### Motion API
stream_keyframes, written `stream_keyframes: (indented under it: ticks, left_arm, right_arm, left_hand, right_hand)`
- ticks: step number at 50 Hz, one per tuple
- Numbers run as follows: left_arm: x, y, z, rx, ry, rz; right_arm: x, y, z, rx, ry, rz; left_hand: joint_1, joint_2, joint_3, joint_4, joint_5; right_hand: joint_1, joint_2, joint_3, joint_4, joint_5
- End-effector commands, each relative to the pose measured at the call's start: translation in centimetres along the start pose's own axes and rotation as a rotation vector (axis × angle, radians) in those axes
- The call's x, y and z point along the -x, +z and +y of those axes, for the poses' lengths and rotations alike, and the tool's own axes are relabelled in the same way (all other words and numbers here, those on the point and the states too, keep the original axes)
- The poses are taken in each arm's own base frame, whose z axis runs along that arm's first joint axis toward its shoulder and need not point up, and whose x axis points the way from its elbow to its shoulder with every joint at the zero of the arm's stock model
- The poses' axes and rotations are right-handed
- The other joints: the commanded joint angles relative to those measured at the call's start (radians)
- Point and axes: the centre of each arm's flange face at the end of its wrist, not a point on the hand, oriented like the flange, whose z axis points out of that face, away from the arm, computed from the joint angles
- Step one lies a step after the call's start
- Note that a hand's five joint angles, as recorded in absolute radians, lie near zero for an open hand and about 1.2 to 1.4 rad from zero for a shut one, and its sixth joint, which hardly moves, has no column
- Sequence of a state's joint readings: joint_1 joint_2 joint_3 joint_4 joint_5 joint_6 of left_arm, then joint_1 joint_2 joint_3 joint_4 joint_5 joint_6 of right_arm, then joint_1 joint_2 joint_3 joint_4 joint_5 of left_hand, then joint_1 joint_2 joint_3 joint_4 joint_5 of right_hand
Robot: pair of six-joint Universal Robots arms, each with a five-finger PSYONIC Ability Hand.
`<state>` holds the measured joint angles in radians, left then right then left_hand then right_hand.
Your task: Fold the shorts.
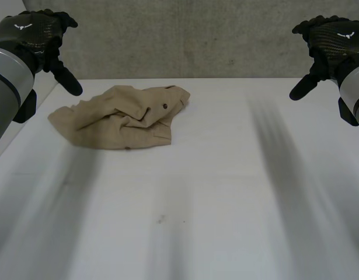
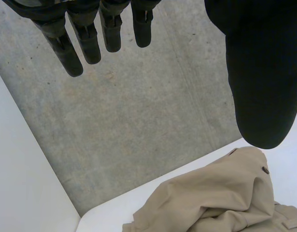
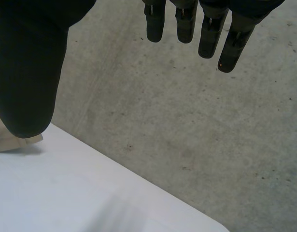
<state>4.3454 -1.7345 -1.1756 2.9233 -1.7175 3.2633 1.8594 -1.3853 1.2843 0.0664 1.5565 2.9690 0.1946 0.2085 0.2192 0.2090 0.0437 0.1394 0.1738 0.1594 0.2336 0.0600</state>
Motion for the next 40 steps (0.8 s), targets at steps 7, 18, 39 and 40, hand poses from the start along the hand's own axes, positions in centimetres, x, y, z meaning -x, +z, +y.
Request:
stream_keyframes:
  ticks: [7,18,39,40]
  left_arm:
    - [-1.2,1.9,3.1,-0.019,0.004,0.035]
    - [-4.6,11.9,15.5,-0.034,0.120,0.057]
    - [-6.8,12.4,21.1,0.004,0.386,0.140]
    - [-7.1,11.5,20.1,-0.002,0.358,0.151]
  right_arm:
    - [1.0,-0.2,0.8,0.017,-0.078,-0.055]
    - [1.6,-0.2,2.6,0.059,-0.176,-0.103]
    - [1.9,0.3,4.3,0.104,-0.187,-0.117]
    - [1.9,0.3,4.3,0.104,-0.190,-0.116]
  left_hand:
    - [-0.002,-0.016,-0.026,-0.016,-0.025]
    - [0.039,0.026,0.015,0.025,0.016]
    - [1.202,1.188,1.177,1.187,1.178]
    - [1.202,1.188,1.177,1.187,1.178]
  right_hand:
    - [0.035,0.001,0.015,-0.059,-0.060]
    - [0.035,0.001,0.015,-0.059,-0.060]
    - [0.035,0.001,0.015,-0.059,-0.060]
    - [0.035,0.001,0.015,-0.059,-0.060]
